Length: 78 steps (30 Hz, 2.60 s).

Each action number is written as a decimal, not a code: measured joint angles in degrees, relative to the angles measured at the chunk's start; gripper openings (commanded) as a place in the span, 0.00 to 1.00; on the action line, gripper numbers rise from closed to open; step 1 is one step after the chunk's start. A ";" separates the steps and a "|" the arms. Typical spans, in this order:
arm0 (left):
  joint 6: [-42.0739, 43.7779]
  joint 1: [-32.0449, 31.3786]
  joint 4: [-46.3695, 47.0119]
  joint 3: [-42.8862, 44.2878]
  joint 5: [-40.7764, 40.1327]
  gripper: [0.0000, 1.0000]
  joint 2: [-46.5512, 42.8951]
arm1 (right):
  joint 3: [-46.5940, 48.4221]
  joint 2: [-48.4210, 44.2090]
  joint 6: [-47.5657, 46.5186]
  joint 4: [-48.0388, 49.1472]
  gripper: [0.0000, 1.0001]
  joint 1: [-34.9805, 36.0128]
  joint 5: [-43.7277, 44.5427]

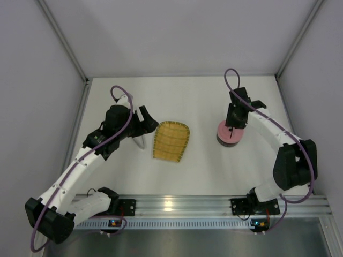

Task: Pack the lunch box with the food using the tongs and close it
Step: Close the box lid on the packing box, then reset both arms

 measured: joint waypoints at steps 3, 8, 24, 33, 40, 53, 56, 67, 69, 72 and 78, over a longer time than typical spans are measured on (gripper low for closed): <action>0.11 0.00 0.00 0.00 -0.13 0.88 0.04 | 1.20 -1.79 0.04 -0.48 0.36 -0.13 0.04; 0.33 0.00 -0.02 0.00 -0.17 0.88 0.04 | 1.86 -6.27 0.04 -1.03 0.22 -1.27 0.07; 0.50 0.00 0.00 0.00 -0.17 0.88 0.04 | -6.97 -7.28 0.22 0.83 0.08 -5.57 -1.60; 0.52 0.02 -0.02 0.00 -0.20 0.88 0.07 | -9.90 -5.05 0.66 5.20 0.06 -5.62 -2.29; 0.52 0.02 -0.04 0.00 -0.20 0.88 0.07 | -9.88 -5.09 0.61 5.42 0.06 -5.62 -2.25; 0.55 0.00 -0.09 0.00 -0.28 0.88 0.42 | -8.33 -9.18 0.55 2.97 0.15 -5.62 -1.60; 0.70 0.02 -0.31 0.04 -0.39 0.88 0.44 | -6.73 -13.77 0.13 2.73 0.31 -5.62 -1.22; 1.31 -0.02 -3.10 5.66 -1.44 0.91 1.92 | -1.51 -34.07 -3.21 3.26 0.99 -5.64 -3.19; 1.66 -0.15 -3.34 7.32 -2.10 0.93 1.90 | -0.46 -36.17 -3.72 3.28 1.00 -5.64 -3.63; 2.51 -0.59 -3.50 9.99 -2.99 0.99 1.84 | 0.04 -39.01 -3.93 3.45 0.99 -5.64 -5.11; 3.72 -1.44 -4.76 13.53 -4.74 0.99 1.01 | 0.04 -42.32 -4.09 3.63 1.00 -5.64 -9.18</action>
